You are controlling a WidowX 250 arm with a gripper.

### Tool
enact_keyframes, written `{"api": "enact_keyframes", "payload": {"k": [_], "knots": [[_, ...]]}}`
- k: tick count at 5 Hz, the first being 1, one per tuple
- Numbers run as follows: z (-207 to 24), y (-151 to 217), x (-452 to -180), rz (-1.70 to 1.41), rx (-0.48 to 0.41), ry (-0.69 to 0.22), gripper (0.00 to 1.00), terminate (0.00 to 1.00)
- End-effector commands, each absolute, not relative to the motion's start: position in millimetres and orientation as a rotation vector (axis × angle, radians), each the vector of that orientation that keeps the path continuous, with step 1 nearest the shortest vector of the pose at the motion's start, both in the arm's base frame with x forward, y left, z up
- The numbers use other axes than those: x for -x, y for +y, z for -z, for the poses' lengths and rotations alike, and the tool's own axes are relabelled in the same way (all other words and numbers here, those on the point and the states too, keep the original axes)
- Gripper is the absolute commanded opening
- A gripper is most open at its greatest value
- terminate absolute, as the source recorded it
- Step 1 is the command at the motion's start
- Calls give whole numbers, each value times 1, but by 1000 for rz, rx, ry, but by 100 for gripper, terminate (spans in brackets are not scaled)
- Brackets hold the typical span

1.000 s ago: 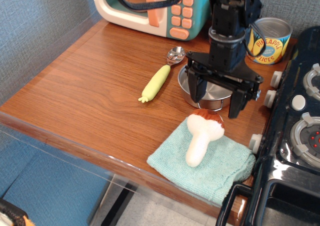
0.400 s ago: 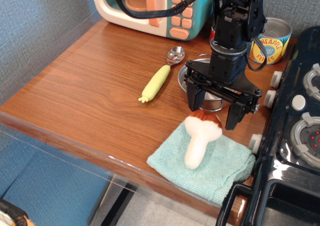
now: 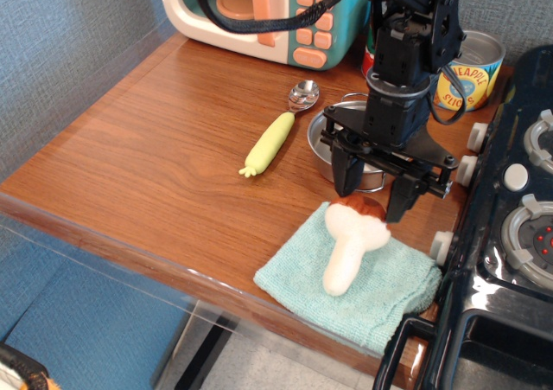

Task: Remove eggplant from cloth and place to the left of the spatula.

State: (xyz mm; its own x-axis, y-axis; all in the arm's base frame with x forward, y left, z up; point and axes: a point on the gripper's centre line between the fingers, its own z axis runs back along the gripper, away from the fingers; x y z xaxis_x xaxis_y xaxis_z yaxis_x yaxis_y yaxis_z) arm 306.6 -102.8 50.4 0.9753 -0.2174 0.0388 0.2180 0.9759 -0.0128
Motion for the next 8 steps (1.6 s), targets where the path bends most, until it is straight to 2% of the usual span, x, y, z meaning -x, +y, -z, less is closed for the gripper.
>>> {"api": "enact_keyframes", "payload": {"k": [1, 4, 6, 7, 8], "knots": [[-59, -101, -308, 217, 23, -59, 0, 0], [-58, -100, -309, 233, 29, -49, 0, 0], [-122, -80, -321, 227, 87, -181, 0, 0], [-133, -46, -330, 170, 109, -177, 0, 0], [-129, -22, -336, 150, 118, -159, 0, 0]]}}
